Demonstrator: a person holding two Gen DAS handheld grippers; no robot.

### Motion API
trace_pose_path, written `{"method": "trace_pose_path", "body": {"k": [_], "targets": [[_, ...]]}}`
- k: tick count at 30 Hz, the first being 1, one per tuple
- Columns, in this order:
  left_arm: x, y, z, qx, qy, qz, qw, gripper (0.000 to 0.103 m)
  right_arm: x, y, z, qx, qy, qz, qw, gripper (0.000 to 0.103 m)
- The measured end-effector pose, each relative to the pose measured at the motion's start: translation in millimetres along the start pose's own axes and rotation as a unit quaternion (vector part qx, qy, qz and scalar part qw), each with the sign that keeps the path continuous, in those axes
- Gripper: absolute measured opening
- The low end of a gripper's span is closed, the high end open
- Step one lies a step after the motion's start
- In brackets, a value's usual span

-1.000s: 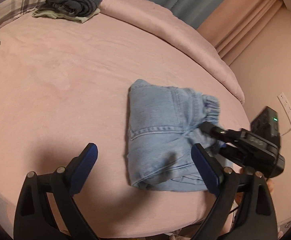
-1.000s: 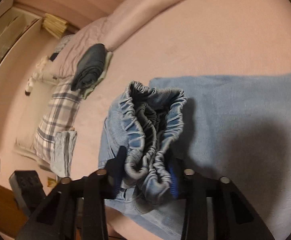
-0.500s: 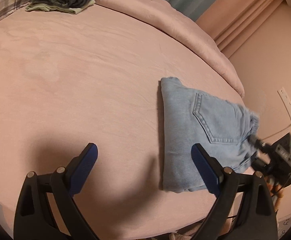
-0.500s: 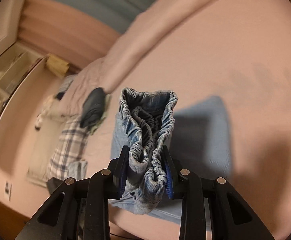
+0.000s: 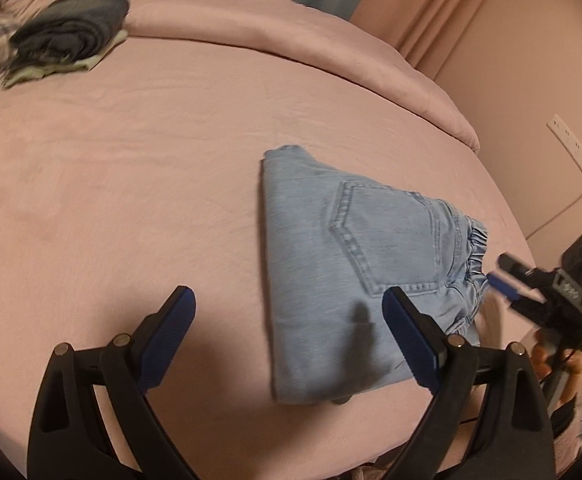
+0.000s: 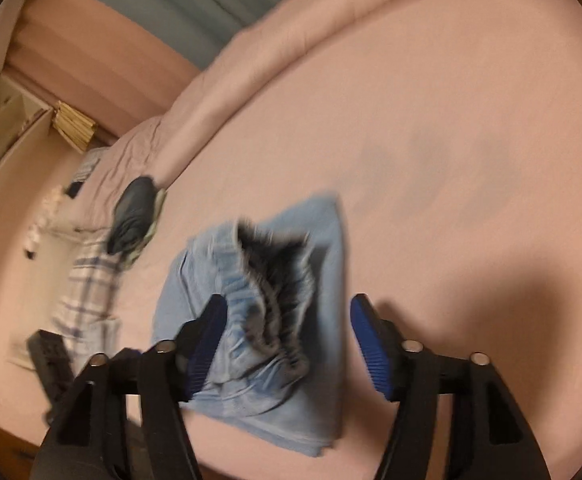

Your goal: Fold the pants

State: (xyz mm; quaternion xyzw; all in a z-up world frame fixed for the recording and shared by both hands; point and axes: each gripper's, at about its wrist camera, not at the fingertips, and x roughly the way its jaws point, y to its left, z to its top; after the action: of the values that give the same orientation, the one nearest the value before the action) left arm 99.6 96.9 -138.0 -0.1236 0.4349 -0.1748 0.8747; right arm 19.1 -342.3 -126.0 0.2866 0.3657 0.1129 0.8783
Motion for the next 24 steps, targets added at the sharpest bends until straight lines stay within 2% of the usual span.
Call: {"method": "trace_pose_path", "body": {"k": [4, 6, 8, 10, 14, 16, 17, 20, 22, 24], "targets": [[9.3, -29.1, 9.3, 0.032, -0.012, -0.016, 0.9993, 0.093, -9.5, 39.0, 7.5, -0.086, -0.034, -0.003, 0.996, 0.065], [16.5, -46.1, 13.4, 0.054, -0.023, -0.005, 0.9983, 0.088, -5.0, 61.6, 9.6, -0.130, -0.047, -0.009, 0.990, 0.045], [29.0, -58.1, 15.9, 0.065, -0.013, 0.003, 0.9978, 0.070, 5.8, 80.4, 14.5, -0.168, -0.042, -0.009, 0.985, 0.037], [41.7, -64.7, 14.4, 0.067, 0.005, 0.005, 0.9977, 0.068, 21.3, 101.5, 15.9, -0.214, -0.034, -0.016, 0.976, 0.028], [68.5, -65.8, 1.4, 0.091, 0.043, 0.022, 0.9947, 0.068, 61.6, 114.1, 11.8, -0.277, 0.016, -0.063, 0.959, 0.028], [79.3, -61.8, -3.0, 0.093, 0.050, 0.021, 0.9942, 0.068, 91.1, 109.9, 6.4, -0.293, 0.053, -0.107, 0.949, 0.025], [79.3, -61.5, -3.9, 0.099, 0.044, 0.020, 0.9939, 0.068, 103.4, 108.8, 2.2, -0.305, 0.058, -0.128, 0.942, 0.020], [80.5, -60.9, -2.1, 0.108, 0.049, 0.022, 0.9927, 0.068, 118.0, 115.2, -8.7, -0.344, 0.053, -0.166, 0.923, 0.019], [80.6, -58.6, -0.9, 0.109, 0.051, 0.016, 0.9926, 0.069, 111.6, 117.7, -7.5, -0.343, 0.052, -0.168, 0.923, 0.019], [78.8, -56.6, -1.6, 0.110, 0.049, 0.014, 0.9926, 0.069, 97.2, 116.7, -2.7, -0.323, 0.046, -0.146, 0.934, 0.019]]}}
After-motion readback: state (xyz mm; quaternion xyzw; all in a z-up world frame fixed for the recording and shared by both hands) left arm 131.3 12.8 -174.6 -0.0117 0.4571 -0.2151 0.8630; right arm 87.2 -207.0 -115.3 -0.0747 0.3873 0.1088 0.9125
